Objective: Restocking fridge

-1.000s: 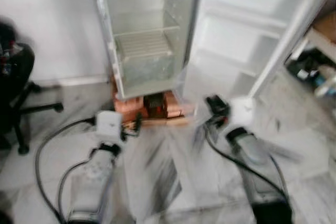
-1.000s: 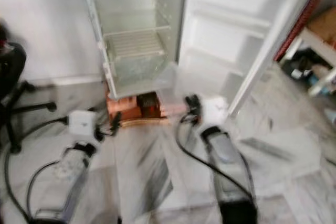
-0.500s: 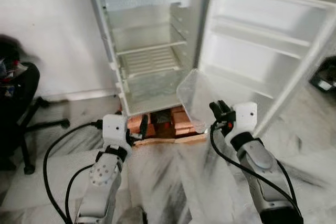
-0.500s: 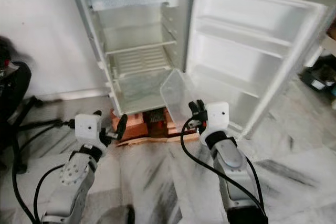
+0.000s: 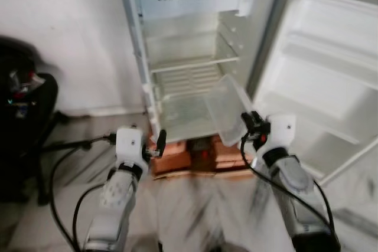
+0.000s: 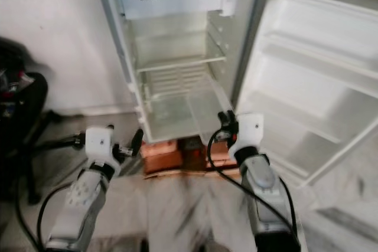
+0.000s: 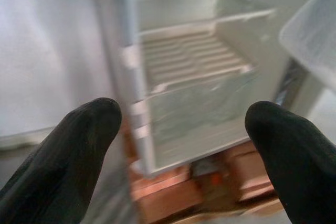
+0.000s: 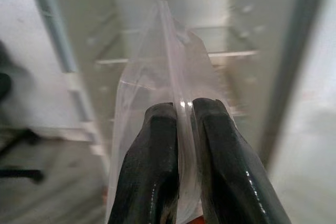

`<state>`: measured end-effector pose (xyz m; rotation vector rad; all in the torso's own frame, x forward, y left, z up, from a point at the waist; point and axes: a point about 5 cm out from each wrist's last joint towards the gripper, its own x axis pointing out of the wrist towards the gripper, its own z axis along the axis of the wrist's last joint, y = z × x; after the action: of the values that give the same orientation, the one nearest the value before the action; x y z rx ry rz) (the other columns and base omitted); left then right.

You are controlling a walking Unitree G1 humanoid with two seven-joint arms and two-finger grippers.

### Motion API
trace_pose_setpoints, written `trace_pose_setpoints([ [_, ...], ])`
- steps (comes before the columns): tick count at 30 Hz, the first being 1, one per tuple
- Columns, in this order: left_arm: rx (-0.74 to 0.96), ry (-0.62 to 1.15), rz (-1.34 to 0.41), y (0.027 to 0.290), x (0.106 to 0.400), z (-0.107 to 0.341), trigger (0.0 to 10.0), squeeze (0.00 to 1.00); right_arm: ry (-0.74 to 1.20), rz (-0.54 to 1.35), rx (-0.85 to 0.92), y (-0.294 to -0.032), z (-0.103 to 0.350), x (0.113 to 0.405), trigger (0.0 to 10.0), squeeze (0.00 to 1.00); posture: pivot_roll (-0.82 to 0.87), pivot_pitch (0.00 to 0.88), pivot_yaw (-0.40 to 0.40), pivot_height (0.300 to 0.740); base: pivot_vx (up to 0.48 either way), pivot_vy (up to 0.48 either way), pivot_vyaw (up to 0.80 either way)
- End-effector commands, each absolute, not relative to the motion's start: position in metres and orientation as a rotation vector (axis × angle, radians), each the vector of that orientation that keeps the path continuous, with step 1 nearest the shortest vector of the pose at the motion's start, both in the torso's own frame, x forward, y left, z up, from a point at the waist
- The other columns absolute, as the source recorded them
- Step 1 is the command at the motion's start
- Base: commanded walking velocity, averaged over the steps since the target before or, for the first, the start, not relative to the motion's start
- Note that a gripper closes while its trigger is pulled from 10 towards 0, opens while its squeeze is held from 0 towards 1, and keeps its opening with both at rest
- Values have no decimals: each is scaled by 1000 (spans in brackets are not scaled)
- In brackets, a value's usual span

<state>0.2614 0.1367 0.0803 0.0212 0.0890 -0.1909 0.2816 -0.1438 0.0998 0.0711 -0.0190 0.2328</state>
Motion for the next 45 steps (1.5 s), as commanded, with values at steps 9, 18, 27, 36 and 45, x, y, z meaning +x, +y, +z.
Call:
trace_pose_setpoints([
  [9, 29, 97, -203, 136, 265, 82, 10000, 0, -24, 256, 52, -142, 97, 276, 10000, 0, 129, 115, 4, 740, 0, 0, 94],
  [18, 17, 100, -188, 137, 261, 81, 10000, 0, -34, 261, 34, -146, 104, 286, 10000, 0, 138, 123, -20, 740, 171, 0, 659],
  [27, 11, 109, -189, 135, 258, 78, 10000, 0, -46, 268, 44, -142, 108, 287, 10000, 0, 133, 128, -26, 740, 297, 0, 0],
  [36, 6, 116, -182, 137, 252, 76, 10000, 0, -38, 263, 39, -146, 106, 286, 10000, 0, 131, 130, -28, 740, 319, 0, 0],
  [45, -4, 132, -172, 139, 249, 73, 10000, 0, -30, 272, 36, -144, 104, 285, 10000, 0, 135, 131, -36, 740, 195, 267, 0],
])
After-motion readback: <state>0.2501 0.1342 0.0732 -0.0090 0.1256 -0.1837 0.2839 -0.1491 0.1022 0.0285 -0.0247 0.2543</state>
